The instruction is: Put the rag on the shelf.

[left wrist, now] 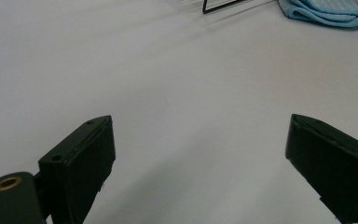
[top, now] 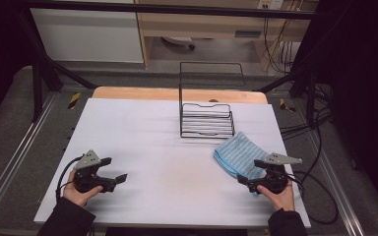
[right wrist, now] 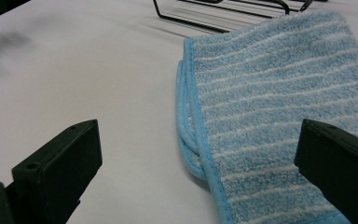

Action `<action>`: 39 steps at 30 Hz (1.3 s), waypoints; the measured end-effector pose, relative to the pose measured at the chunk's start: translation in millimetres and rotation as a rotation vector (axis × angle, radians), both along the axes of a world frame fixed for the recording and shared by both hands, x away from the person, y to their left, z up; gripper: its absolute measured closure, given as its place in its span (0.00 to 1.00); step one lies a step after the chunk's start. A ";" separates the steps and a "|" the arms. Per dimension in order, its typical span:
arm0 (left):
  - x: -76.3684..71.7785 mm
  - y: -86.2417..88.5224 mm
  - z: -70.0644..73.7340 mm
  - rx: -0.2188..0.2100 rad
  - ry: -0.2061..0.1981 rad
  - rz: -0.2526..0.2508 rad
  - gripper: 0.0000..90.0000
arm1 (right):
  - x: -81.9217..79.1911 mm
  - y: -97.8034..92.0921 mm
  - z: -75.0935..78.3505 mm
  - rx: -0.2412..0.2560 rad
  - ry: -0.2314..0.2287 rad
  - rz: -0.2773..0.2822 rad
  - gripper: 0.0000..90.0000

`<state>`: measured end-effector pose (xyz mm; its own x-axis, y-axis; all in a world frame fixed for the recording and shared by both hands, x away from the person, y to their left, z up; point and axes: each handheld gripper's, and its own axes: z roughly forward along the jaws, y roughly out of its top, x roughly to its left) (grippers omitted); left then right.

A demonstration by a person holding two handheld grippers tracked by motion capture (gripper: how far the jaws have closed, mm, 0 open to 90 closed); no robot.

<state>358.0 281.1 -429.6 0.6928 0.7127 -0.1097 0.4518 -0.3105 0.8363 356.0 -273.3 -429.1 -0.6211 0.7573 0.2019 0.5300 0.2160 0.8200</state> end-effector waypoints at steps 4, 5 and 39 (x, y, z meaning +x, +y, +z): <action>-0.2 0.9 -0.4 -0.002 0.002 0.004 0.09 | -0.2 0.0 0.2 -0.007 0.000 0.000 0.01; -0.2 1.0 -0.5 -0.003 0.003 0.002 0.09 | -0.3 0.1 0.2 -0.010 0.002 0.002 0.01; 1.7 -0.6 -4.1 0.009 0.017 0.002 0.11 | 11.6 21.8 -17.6 -0.296 -0.027 0.041 0.58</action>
